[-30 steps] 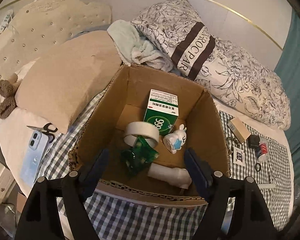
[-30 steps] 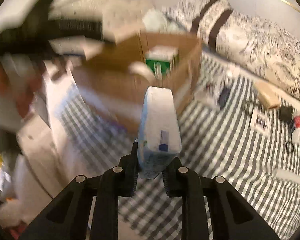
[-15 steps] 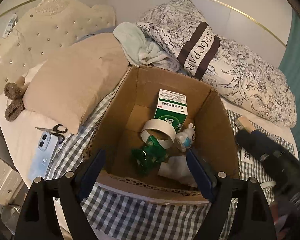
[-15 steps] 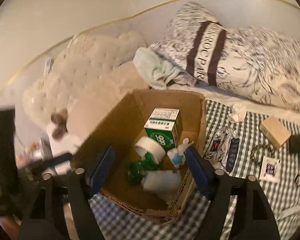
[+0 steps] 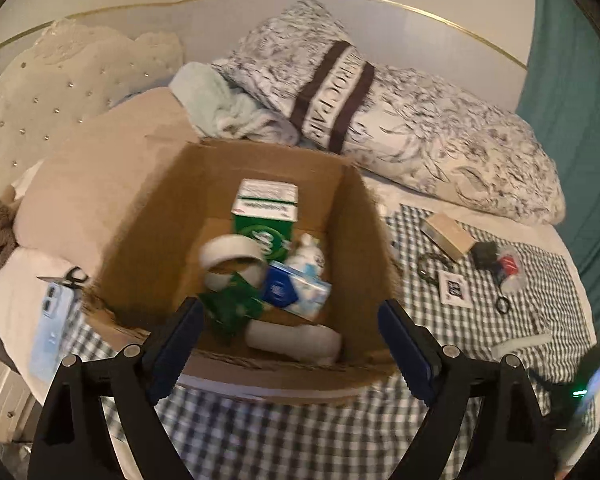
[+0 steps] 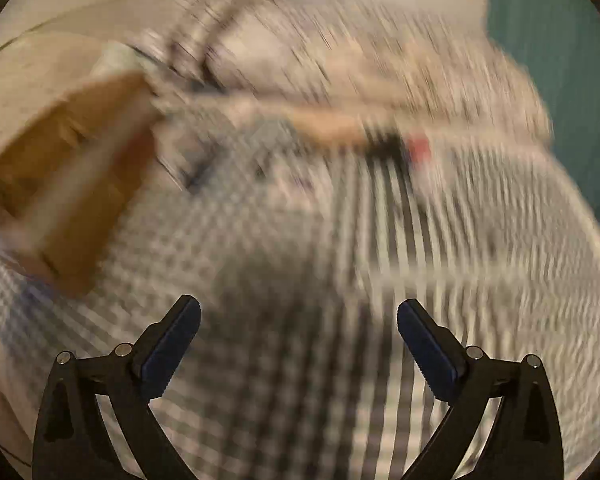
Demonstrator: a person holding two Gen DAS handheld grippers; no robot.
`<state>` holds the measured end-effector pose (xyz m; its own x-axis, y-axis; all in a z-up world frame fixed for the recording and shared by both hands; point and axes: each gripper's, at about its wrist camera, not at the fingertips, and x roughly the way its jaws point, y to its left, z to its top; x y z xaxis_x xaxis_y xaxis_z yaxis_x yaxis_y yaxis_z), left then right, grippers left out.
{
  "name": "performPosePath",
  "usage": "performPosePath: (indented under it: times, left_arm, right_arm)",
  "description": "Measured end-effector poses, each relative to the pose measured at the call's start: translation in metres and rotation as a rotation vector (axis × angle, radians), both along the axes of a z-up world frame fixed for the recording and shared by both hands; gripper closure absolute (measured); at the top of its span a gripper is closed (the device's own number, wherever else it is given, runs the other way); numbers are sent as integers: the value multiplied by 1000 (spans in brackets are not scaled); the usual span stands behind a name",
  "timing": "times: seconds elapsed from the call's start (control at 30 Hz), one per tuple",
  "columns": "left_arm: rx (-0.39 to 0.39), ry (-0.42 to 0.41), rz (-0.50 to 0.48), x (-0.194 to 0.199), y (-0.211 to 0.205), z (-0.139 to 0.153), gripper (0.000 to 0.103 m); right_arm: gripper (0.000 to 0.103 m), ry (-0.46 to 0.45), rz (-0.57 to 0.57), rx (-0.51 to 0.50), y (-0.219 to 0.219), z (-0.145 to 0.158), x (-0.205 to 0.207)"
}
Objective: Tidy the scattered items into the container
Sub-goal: 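Withdraw both open tools from the box back over the sheet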
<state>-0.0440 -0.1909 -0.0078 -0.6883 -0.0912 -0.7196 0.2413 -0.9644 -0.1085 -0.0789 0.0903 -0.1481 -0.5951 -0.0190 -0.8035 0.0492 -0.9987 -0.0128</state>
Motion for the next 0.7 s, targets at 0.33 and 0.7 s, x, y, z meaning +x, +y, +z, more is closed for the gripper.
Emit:
performPosePath:
  times: [0.33, 0.7]
  left_arm:
    - [-52, -16, -19, 12, 34, -11, 12]
    - [-46, -29, -37, 15, 60, -22, 12]
  right_arm:
    - [0, 4, -88, 28, 16, -46, 6]
    - [0, -22, -83, -10, 22, -48, -3]
